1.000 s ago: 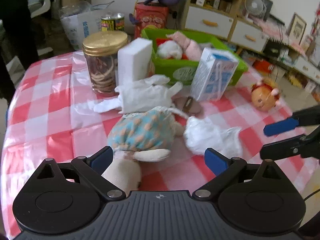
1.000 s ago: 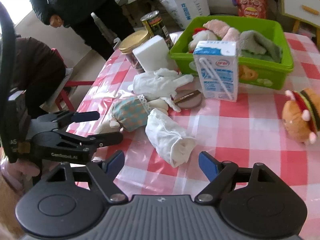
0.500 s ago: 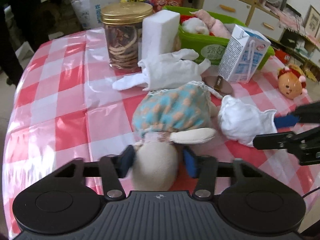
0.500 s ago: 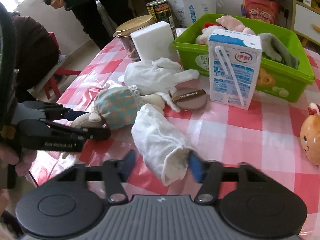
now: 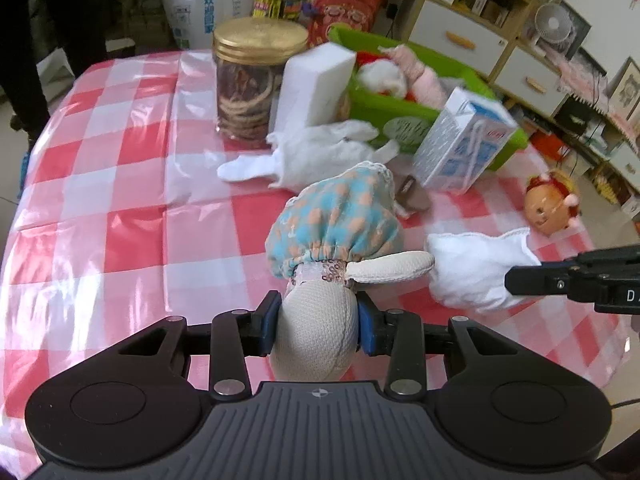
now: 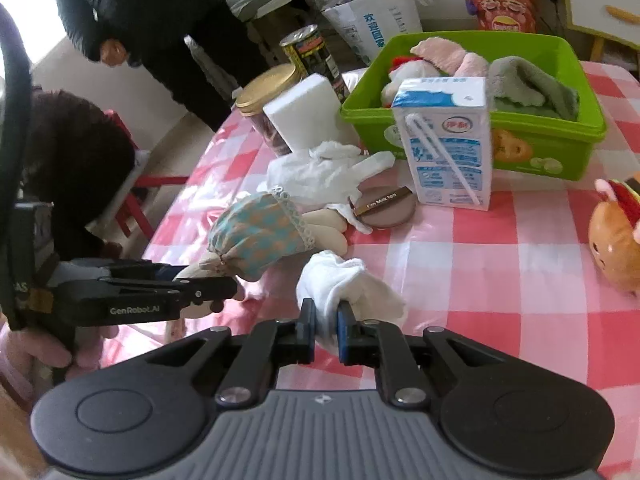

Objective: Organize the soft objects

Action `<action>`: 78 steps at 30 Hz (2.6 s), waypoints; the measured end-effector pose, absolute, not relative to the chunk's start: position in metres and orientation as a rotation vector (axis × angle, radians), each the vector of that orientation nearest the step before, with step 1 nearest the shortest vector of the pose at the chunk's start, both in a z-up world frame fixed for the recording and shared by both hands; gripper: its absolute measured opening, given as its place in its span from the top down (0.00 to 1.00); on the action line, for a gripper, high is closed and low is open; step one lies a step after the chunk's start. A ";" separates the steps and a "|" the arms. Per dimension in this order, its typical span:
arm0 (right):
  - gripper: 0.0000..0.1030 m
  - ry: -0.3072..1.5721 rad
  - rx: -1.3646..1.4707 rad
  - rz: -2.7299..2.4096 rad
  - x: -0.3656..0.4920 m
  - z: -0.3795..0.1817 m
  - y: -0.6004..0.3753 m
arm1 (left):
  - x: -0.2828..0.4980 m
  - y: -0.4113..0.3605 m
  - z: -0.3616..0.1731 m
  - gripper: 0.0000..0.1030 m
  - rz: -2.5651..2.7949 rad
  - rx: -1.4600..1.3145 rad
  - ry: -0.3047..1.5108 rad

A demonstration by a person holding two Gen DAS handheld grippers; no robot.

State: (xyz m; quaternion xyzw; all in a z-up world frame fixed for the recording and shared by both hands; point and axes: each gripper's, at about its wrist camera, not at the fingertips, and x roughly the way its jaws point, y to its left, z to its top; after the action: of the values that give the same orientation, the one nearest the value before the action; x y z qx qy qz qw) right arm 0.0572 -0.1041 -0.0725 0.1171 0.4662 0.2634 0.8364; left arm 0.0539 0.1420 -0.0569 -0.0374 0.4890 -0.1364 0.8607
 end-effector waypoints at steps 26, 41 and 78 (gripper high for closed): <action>1.00 0.661 0.616 0.385 0.071 -0.009 -0.212 | 0.083 0.099 0.000 0.62 -0.260 -0.273 0.811; 1.00 0.634 0.711 0.221 0.116 -0.037 -0.238 | 0.138 0.069 -0.018 0.62 -0.277 -0.298 0.814; 0.77 0.705 0.591 0.167 0.162 -0.049 -0.226 | 0.226 0.004 -0.038 0.33 -0.364 -0.111 0.854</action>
State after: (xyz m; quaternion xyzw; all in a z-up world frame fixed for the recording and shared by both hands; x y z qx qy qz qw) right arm 0.1623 -0.2258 -0.0495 0.2850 0.3398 0.0805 0.8927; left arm 0.2260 0.0042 -0.0376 -0.0536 0.4114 -0.1753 0.8928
